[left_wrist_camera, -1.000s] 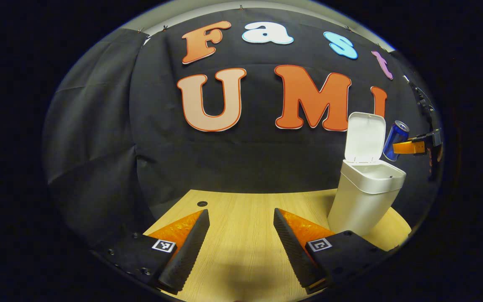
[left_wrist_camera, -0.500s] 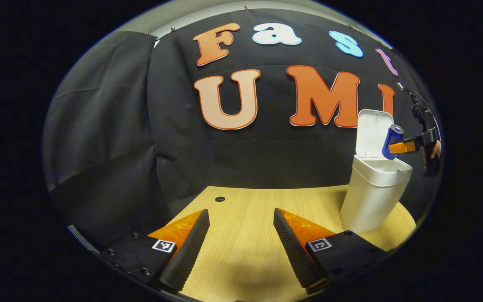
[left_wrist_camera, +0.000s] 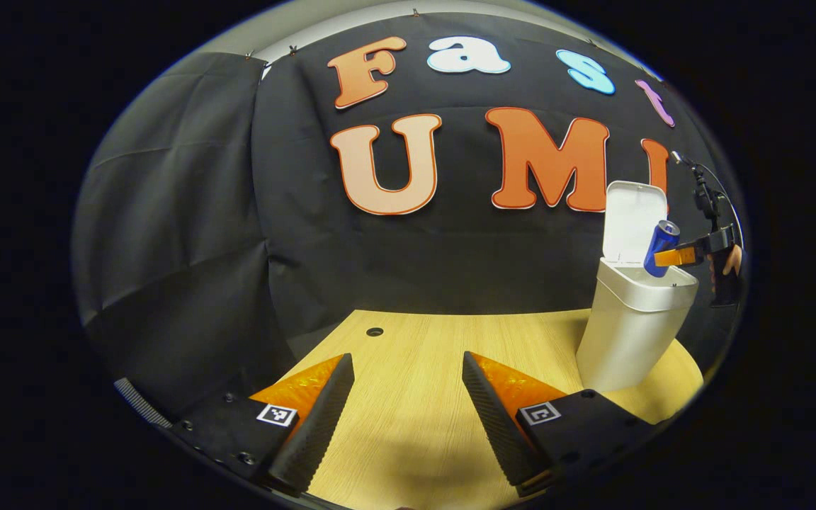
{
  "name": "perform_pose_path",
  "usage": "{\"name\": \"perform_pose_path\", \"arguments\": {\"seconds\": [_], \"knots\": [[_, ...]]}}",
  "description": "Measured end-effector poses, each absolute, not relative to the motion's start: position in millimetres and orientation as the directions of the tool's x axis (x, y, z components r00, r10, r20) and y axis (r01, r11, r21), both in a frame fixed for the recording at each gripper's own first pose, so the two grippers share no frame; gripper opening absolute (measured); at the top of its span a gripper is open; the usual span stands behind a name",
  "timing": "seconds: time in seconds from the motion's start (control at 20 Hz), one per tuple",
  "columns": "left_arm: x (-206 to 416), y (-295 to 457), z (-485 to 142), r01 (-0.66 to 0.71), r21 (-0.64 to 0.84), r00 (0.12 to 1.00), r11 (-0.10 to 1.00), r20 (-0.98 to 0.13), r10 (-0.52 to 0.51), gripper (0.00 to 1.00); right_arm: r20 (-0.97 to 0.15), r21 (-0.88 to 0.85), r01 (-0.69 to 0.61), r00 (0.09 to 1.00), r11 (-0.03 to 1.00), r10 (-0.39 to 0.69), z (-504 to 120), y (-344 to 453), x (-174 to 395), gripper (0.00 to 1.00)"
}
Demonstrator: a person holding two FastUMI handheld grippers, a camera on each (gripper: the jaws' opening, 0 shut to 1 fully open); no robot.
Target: Press the lid of the desktop garbage bin to open it, pick up the crumpled paper on the desktop and throw it into the bin, then pick up the pop can on the desktop and drop it into the bin, and finally close the garbage bin lid.
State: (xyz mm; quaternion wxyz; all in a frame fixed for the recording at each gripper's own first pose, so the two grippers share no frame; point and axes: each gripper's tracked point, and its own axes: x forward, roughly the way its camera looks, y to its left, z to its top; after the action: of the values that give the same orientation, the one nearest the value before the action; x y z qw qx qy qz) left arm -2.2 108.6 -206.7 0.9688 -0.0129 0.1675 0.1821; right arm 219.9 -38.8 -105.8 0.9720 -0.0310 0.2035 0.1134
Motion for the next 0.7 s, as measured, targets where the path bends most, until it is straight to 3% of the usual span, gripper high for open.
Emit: {"name": "perform_pose_path", "arguments": {"seconds": [0.7], "knots": [[7.6, 94.2, -219.6, -0.324, 0.032, 0.882, 0.945, -0.35, 0.315, 0.98, -0.434, -0.013, -0.219, 0.88, 0.976, 0.192, -120.6, -40.6, 222.2, 0.81]]}}
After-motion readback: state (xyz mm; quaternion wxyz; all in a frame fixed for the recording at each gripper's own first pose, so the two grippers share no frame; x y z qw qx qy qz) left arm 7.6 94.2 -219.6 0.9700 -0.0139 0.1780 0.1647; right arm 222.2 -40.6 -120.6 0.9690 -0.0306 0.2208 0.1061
